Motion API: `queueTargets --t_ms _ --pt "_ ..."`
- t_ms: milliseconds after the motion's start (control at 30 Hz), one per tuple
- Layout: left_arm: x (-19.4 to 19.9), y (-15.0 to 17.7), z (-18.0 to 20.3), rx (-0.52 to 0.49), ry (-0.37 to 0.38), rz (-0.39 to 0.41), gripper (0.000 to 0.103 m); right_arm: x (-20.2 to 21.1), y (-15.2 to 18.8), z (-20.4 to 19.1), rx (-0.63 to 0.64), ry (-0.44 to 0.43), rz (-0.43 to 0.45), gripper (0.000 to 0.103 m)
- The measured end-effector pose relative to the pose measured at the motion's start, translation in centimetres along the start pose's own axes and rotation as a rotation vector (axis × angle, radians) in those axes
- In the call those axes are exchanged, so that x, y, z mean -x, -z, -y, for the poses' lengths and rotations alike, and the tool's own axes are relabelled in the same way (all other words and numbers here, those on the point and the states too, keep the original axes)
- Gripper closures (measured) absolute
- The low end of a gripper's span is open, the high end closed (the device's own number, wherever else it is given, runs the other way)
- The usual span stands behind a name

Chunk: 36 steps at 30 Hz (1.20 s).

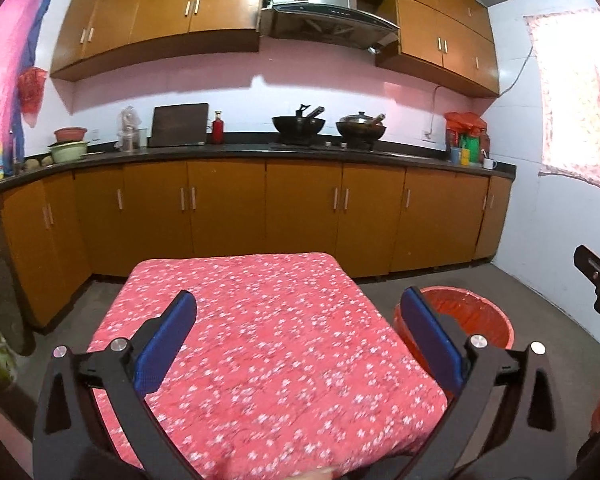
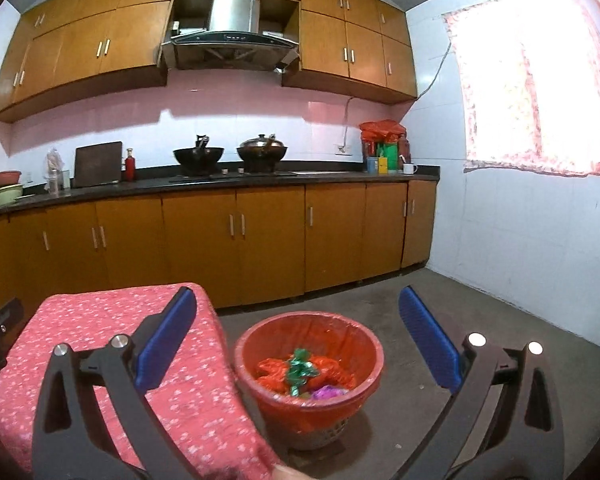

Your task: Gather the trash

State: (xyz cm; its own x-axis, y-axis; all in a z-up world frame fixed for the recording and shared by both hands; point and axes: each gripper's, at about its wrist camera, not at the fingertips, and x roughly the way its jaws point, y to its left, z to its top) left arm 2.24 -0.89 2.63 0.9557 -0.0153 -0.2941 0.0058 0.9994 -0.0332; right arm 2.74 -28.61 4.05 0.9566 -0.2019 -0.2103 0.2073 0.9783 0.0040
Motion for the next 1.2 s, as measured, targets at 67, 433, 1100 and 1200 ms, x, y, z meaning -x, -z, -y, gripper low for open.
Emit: queueTargets --t_ms 67,433,1100,1200 --pt "0.8 0.4 -0.2 -0.004 -0.017 0.006 0.002 0.7 0.4 -0.3 0.001 -0.014 -0.011 0.004" --pt "3.2 2.6 -0.7 -0.042 -0.052 -0.011 0.002 3.9 2.3 -1.6 0.041 -0.039 -0.007 0.004" --pt "4.1 4.0 -0.9 -0.025 -0.027 -0.013 0.002 5.1 5.3 -2.6 0.058 -0.049 -0.027 0.004" --pt "4.1 4.1 -0.8 -0.027 -0.027 -0.015 0.002 5.0 5.2 -2.6 0.056 -0.050 -0.027 0.004"
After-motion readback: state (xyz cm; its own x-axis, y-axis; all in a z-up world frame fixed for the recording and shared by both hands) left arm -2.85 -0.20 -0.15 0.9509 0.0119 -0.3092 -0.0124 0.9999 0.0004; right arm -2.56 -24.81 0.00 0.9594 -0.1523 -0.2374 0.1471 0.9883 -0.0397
